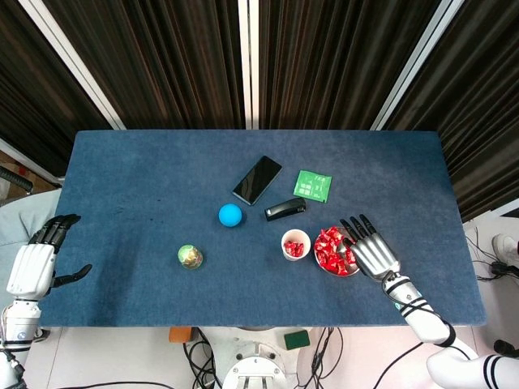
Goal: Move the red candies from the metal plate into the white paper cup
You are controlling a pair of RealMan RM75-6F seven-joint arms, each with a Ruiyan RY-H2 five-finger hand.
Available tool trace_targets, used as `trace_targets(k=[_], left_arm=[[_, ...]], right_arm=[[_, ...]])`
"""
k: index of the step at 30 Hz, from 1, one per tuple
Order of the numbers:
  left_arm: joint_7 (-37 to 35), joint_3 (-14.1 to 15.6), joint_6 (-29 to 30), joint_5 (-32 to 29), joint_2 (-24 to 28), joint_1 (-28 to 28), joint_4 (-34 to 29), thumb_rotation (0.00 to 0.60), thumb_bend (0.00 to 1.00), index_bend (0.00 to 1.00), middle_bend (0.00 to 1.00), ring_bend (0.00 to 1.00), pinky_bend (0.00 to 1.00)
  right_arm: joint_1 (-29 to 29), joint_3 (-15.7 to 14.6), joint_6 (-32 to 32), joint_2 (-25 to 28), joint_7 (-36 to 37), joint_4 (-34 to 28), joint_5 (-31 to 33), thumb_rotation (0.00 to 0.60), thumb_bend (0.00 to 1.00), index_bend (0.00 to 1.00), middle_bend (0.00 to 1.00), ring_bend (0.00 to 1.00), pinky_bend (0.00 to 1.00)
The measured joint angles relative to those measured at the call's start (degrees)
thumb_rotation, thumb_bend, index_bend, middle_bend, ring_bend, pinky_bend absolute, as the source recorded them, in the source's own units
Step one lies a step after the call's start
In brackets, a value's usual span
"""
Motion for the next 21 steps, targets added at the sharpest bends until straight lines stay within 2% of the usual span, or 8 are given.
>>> trace_targets(k=[21], left_arm=[[-0.82, -0.21, 0.1, -0.18, 0.44, 0.03, 0.36, 0.6, 0.12, 0.16, 0.14, 0.1, 0.24]], right_arm=[[0.69, 0.63, -2.9, -2.81, -4.25, 1.51, 4.35, 0.6, 0.35, 0.4, 0.0, 0.0, 0.0]])
